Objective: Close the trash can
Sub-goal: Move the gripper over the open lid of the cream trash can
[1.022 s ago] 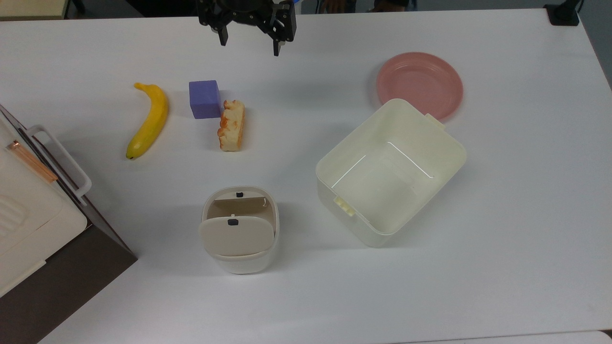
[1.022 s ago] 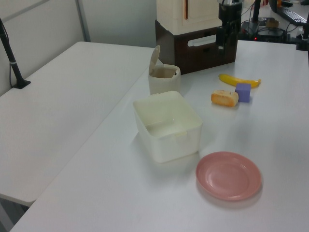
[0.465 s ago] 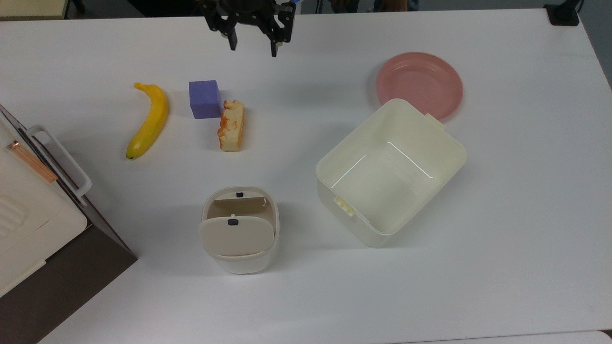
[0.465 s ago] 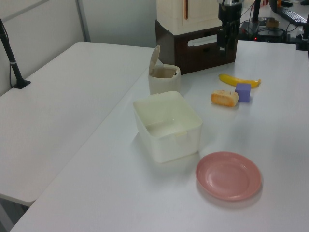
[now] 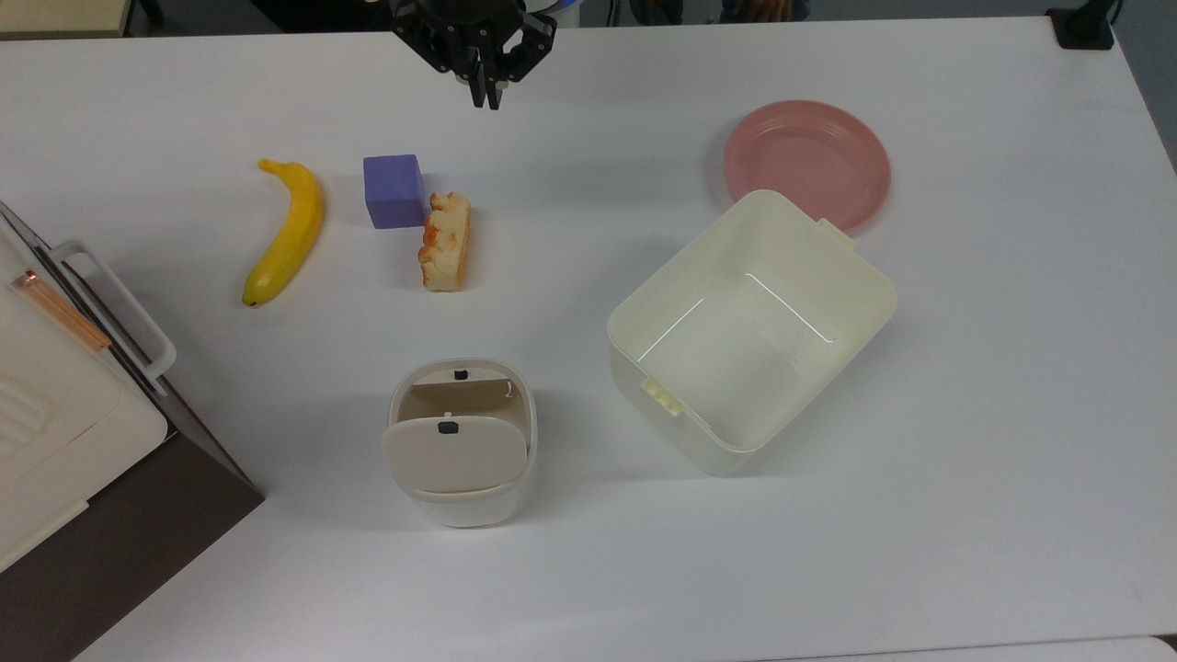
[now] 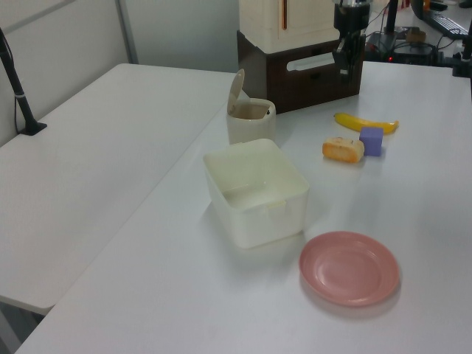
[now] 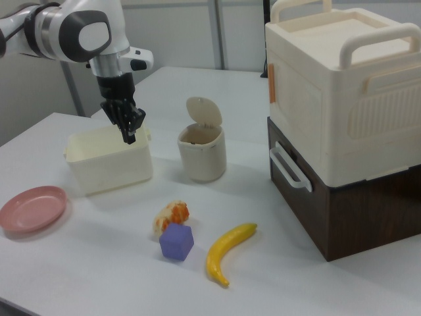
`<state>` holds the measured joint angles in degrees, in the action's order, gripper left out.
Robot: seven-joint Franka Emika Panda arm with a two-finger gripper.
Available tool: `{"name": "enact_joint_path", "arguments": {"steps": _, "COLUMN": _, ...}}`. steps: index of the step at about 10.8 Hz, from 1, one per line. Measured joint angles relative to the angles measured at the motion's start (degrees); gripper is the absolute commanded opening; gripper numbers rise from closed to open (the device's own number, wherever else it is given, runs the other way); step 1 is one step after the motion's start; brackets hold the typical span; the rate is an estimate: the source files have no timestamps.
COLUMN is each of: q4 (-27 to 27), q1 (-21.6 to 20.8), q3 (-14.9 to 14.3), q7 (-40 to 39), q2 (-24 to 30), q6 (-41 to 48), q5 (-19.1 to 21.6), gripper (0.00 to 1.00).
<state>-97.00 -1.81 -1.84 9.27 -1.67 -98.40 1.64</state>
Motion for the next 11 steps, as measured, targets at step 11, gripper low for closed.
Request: {"name": "enact_joint_path", "arguments": {"steps": 11, "q4": -0.3, "q1": -0.2, "q3": 0.1, "q7": -0.1, "q2": -11.6, "q6": -47.6, "q5": 0.6, "gripper": 0.0}}
